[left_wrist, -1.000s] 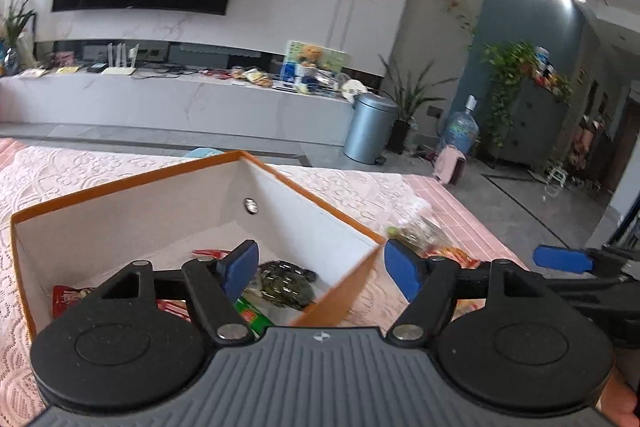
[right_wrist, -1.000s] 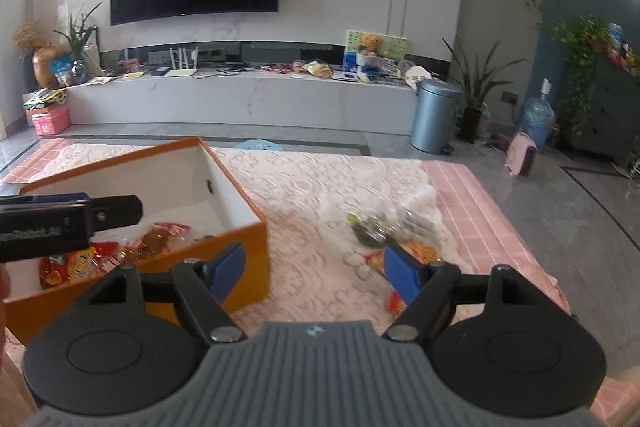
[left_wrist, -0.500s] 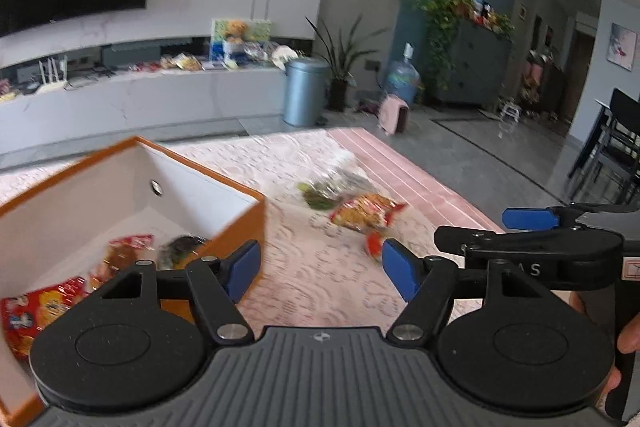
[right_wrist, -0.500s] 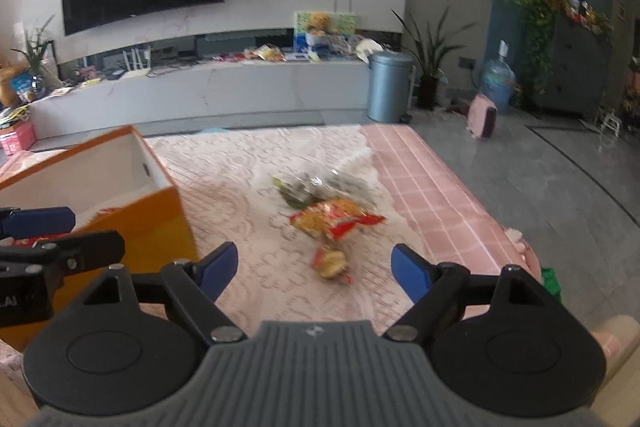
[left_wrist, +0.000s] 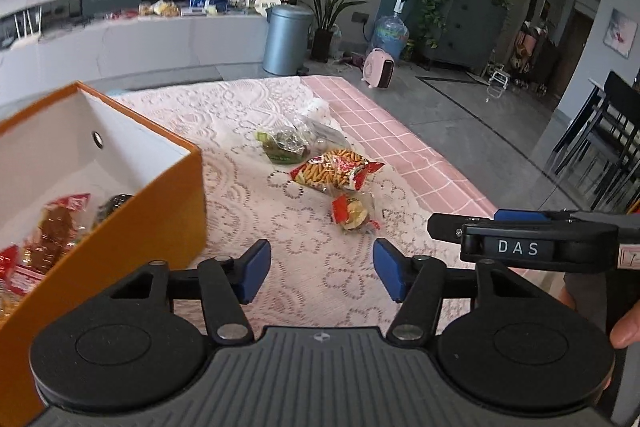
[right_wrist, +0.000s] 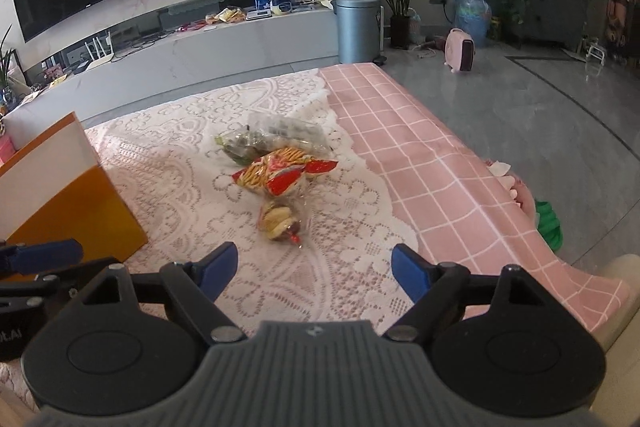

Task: Organize snacks
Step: 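Lift both tools out of the box back toward the remaining snacks, then grasp the clear egg tube with the left tool while the right tool grasps the stick-snack bag, then carry the egg tube and stick-snack bag into the orange box and release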

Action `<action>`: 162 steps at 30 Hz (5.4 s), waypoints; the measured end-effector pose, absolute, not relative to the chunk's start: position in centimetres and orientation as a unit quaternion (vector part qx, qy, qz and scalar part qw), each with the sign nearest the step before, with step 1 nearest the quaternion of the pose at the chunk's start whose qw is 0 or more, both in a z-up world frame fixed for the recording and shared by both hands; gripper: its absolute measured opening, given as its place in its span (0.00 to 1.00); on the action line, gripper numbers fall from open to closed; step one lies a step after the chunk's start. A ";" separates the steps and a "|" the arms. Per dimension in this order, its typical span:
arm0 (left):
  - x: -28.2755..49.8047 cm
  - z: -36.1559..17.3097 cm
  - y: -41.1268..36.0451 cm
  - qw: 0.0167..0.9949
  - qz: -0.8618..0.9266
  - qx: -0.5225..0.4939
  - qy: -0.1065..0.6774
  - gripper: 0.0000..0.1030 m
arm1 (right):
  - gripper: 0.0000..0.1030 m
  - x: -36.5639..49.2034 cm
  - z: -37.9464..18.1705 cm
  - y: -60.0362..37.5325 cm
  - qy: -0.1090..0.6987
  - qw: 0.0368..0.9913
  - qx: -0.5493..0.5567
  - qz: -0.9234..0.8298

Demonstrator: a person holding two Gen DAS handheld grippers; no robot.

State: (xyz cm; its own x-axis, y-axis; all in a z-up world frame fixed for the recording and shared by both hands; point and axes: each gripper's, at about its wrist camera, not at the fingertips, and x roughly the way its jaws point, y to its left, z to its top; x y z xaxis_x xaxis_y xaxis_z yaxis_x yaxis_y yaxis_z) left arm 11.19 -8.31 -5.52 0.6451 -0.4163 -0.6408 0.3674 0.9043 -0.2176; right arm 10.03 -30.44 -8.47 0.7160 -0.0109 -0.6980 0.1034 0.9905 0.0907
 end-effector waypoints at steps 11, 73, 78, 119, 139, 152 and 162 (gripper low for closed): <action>14.3 -4.9 -9.7 0.910 -0.201 -0.019 0.361 0.58 | 0.78 15.2 -9.0 -31.5 0.387 0.919 0.077 0.004; 31.3 -13.7 -26.7 0.766 -0.310 0.476 0.302 0.64 | 0.38 29.5 -17.3 -38.8 0.433 0.892 0.128 -0.014; 32.4 -15.2 -27.0 0.768 -0.289 0.478 0.312 0.53 | 0.38 29.5 -17.3 -38.8 0.433 0.892 0.127 -0.011; 16.1 2.3 -7.8 0.939 -0.118 0.059 0.318 0.18 | 0.33 20.8 -11.8 -35.5 0.346 0.927 0.140 0.044; 12.8 1.9 5.6 0.938 0.000 -0.065 0.341 0.18 | 0.33 14.2 -3.0 -16.8 0.290 0.930 0.081 0.211; 16.3 -0.8 9.0 0.921 0.007 -0.067 0.384 0.18 | 0.34 18.5 -4.2 -8.6 0.341 0.916 -0.042 0.210; 19.5 -3.7 10.4 0.911 -0.013 -0.072 0.406 0.07 | 0.34 22.0 -6.4 -5.6 0.391 0.897 -0.106 0.176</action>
